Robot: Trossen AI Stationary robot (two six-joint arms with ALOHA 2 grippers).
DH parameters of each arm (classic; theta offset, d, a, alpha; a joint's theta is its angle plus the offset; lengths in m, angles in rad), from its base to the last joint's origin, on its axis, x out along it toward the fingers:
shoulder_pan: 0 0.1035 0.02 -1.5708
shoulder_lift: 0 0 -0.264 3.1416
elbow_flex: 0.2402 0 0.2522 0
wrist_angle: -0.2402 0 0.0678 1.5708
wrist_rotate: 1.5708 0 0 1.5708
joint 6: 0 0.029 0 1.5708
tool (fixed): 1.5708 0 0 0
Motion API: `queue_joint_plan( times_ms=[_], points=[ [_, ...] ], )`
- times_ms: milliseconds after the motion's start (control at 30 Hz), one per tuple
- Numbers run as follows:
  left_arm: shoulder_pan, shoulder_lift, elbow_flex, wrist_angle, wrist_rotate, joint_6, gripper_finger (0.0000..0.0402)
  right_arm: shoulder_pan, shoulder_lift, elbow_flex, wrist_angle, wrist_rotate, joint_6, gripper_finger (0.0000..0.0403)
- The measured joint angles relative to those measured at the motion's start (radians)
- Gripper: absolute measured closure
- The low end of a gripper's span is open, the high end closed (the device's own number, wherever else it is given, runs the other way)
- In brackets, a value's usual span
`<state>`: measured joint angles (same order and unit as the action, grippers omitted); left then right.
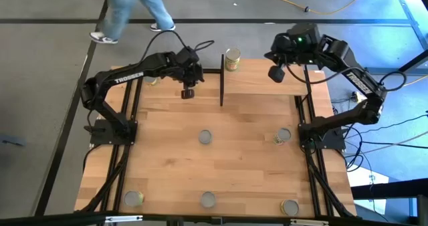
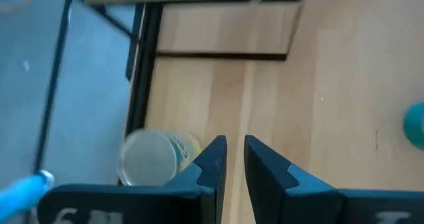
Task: Pick and place cans onto a shelf
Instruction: Put the blue and yellow can on the shelf
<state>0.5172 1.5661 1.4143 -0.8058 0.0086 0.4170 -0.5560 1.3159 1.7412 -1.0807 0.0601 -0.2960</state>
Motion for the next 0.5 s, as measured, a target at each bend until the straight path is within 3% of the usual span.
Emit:
queue_joint_plan(
  times_ms=[500],
  points=[
    [0.114,0.0,-0.256,0.285,-0.046,-0.013,0.0356,0.0,-0.014,0.0,-0.002,0.0,0.042,0.0403]
  ],
)
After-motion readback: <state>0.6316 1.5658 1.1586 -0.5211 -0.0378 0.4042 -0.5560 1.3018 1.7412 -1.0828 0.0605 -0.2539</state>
